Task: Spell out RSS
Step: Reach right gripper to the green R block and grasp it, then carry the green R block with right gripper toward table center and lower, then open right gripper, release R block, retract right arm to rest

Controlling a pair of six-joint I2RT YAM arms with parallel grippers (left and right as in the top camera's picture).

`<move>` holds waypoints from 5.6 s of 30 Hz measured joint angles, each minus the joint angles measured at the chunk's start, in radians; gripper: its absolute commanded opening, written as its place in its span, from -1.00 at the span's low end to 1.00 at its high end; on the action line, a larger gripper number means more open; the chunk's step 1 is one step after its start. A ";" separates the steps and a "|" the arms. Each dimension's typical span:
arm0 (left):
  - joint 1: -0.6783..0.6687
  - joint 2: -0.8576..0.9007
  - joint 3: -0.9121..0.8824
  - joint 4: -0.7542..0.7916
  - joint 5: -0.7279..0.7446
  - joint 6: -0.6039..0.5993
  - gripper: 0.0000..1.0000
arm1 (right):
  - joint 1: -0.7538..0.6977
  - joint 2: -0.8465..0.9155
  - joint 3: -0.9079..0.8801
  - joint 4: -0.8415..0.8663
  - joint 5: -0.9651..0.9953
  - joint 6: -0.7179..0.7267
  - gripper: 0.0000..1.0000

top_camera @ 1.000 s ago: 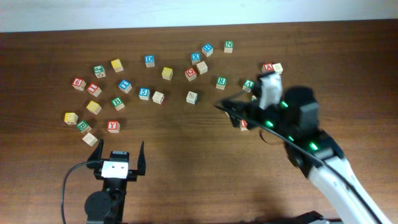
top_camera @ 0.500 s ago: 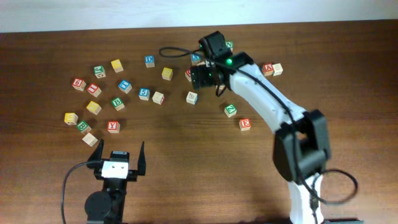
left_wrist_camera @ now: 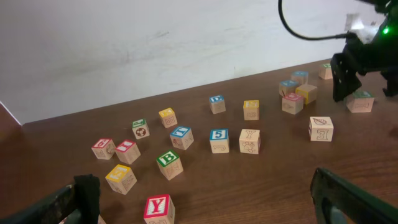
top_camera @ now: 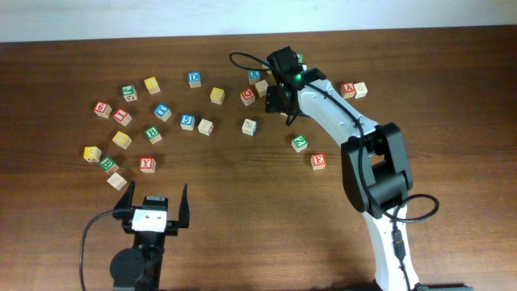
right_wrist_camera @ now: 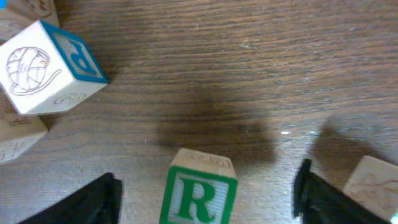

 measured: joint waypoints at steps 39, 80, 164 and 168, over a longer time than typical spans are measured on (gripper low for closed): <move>0.000 0.000 0.000 0.000 0.000 0.000 0.99 | 0.000 0.023 0.055 -0.065 -0.060 0.010 -0.81; 0.000 0.000 0.000 0.000 0.000 0.000 0.99 | 0.409 -0.393 -0.351 -0.063 -0.033 0.262 -0.92; 0.000 0.000 0.000 0.000 0.000 0.000 0.99 | 0.159 -0.180 1.051 -0.945 -0.171 -0.249 0.97; 0.000 0.000 0.000 0.000 0.000 0.000 0.99 | 0.172 -0.207 0.990 -0.945 -0.226 -0.283 0.97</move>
